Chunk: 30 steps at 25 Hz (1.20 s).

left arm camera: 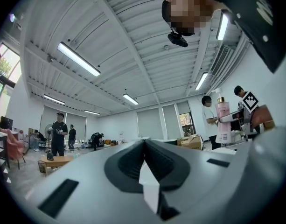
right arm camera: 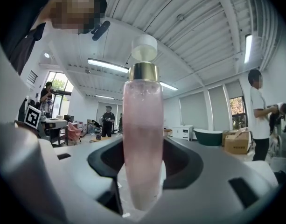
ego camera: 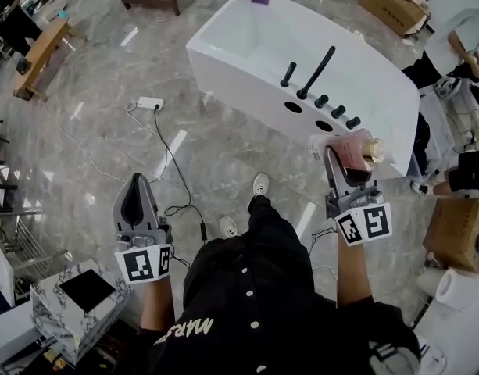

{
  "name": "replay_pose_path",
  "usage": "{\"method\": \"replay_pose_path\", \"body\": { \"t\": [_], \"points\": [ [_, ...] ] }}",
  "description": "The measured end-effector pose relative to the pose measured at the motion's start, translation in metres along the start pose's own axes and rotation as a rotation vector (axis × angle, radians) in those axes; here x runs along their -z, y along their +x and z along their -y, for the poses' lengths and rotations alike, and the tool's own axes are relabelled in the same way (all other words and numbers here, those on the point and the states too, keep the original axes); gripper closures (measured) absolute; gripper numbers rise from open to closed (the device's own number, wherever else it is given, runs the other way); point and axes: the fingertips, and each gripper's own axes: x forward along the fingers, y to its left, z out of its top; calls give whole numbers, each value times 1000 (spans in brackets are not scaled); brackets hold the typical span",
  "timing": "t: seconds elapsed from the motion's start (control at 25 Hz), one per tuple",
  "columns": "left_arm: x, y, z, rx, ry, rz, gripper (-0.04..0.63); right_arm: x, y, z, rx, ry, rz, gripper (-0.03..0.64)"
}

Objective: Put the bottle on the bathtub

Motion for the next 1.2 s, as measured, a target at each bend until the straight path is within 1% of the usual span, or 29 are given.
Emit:
{"method": "replay_pose_path", "body": {
  "t": [0.44, 0.68, 0.92, 1.08, 1.2],
  "points": [
    [1, 106, 15, -68, 4, 3, 584, -4, 107, 64, -109, -16, 27, 390],
    [-3, 149, 28, -112, 12, 2, 584, -5, 152, 92, -171, -37, 28, 390],
    [1, 172, 34, -159, 19, -27, 584, 5, 191, 105, -225, -14, 8, 390],
    [12, 187, 27, -173, 18, -61, 584, 14, 219, 104, -251, 4, -10, 390],
    [20, 201, 17, -177, 17, -69, 584, 21, 240, 100, -269, 5, -23, 390]
  ]
}}
